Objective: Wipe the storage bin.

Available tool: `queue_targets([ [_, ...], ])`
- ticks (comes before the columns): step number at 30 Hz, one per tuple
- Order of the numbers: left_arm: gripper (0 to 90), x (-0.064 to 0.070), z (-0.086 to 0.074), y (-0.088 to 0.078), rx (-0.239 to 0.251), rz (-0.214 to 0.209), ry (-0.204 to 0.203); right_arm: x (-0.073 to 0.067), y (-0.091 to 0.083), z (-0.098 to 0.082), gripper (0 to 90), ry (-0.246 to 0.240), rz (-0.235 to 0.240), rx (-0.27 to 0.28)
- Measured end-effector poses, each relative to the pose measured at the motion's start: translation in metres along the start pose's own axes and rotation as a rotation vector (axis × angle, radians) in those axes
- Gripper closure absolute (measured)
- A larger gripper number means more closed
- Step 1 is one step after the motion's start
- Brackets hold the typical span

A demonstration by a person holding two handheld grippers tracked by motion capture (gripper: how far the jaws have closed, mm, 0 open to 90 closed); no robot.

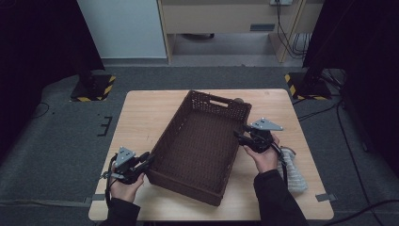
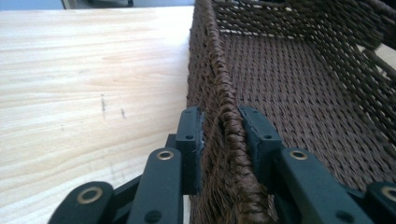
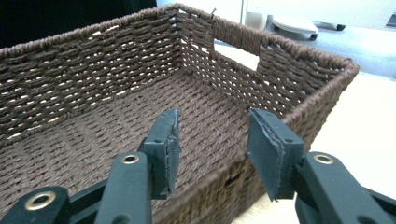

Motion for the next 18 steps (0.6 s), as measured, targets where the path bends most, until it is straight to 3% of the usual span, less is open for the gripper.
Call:
queue_targets([
  [8,61.1,0.0015,0.0004,-0.0064,0.015,0.015,0.017,0.0050,0.0003,-0.0002,53.4,-0.018,-0.054,-0.016],
  [10,61.6,0.0005,-0.0006,-0.0061,0.004,0.017,0.023,0.0069,0.0029,-0.0011,53.6,-0.017,-0.047,-0.031],
  [12,61.5,-0.0005,-0.0010,-0.0042,0.008,0.017,0.004,0.0059,0.0053,-0.0031,54.0,-0.030,-0.054,-0.049],
  [16,64.1,-0.0038,0.0003,-0.0026,-0.004,0.048,0.035,0.0040,0.0035,-0.0041,54.6,-0.033,-0.053,-0.053],
  [18,64.5,-0.0073,0.0002,-0.0011,0.003,0.056,0.025,0.0024,0.0005,-0.0066,54.4,-0.025,-0.046,-0.050],
])
Point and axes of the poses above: each handheld gripper's, and its own axes: y roughly forward along the jaws, z roughly out of its top, x roughly to its right, the point moved 1 cm from there along y, roughly forward along the jaws, and after that the axes turned 14 degrees about y, right-handed, at the moved point
